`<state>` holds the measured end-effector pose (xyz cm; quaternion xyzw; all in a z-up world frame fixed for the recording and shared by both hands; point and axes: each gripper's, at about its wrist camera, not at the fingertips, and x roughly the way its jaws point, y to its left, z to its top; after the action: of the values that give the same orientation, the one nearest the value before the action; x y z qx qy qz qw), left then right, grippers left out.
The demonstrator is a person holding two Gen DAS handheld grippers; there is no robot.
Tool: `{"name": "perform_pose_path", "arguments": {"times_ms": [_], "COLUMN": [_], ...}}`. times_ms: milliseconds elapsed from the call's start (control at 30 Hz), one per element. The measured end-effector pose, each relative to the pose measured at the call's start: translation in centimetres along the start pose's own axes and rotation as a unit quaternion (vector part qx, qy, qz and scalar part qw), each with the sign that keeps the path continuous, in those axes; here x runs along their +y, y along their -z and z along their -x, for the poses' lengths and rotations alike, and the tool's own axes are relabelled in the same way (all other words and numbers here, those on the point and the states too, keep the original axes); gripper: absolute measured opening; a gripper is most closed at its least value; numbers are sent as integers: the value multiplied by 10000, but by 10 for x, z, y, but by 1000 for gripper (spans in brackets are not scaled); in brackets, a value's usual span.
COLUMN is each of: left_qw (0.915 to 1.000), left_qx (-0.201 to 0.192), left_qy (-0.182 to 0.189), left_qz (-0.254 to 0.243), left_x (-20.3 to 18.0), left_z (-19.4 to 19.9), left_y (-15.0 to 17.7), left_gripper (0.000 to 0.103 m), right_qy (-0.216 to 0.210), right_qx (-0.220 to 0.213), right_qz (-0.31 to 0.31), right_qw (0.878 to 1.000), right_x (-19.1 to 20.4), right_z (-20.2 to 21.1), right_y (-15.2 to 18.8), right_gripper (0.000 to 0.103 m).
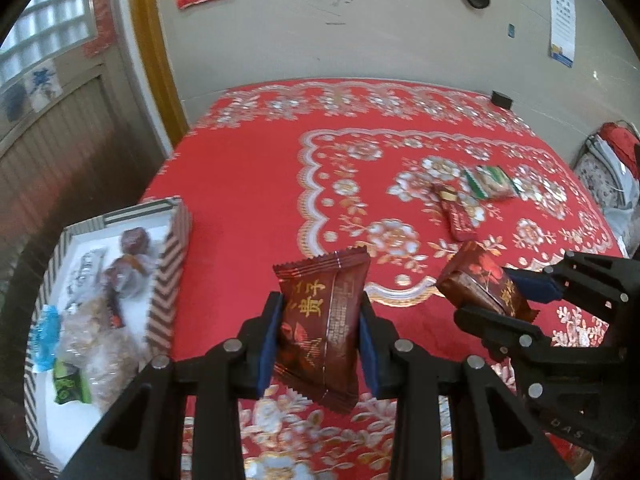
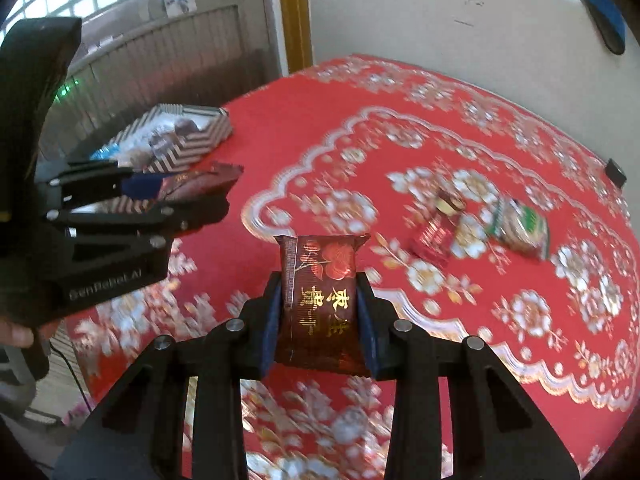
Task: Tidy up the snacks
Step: 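Carry both red date candies toward the white tray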
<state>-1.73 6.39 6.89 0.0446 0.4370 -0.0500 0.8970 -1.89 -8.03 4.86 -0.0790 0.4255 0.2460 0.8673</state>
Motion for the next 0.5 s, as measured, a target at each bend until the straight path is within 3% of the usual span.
{"name": "perform_pose_path", "arguments": {"times_ms": [500], "left_qw": [9967], "left_qx": [-225], "left_qy": [-576], "left_qz": [516], "left_x": [76], "left_z": [26], "left_y": [8], "left_gripper": [37], "right_qy": [-530], "right_qx": [-236], "right_qz": [325], "right_qw": [9978], "right_x": [65], "right_z": [-24], "right_y": [-44], "right_gripper": [33]}}
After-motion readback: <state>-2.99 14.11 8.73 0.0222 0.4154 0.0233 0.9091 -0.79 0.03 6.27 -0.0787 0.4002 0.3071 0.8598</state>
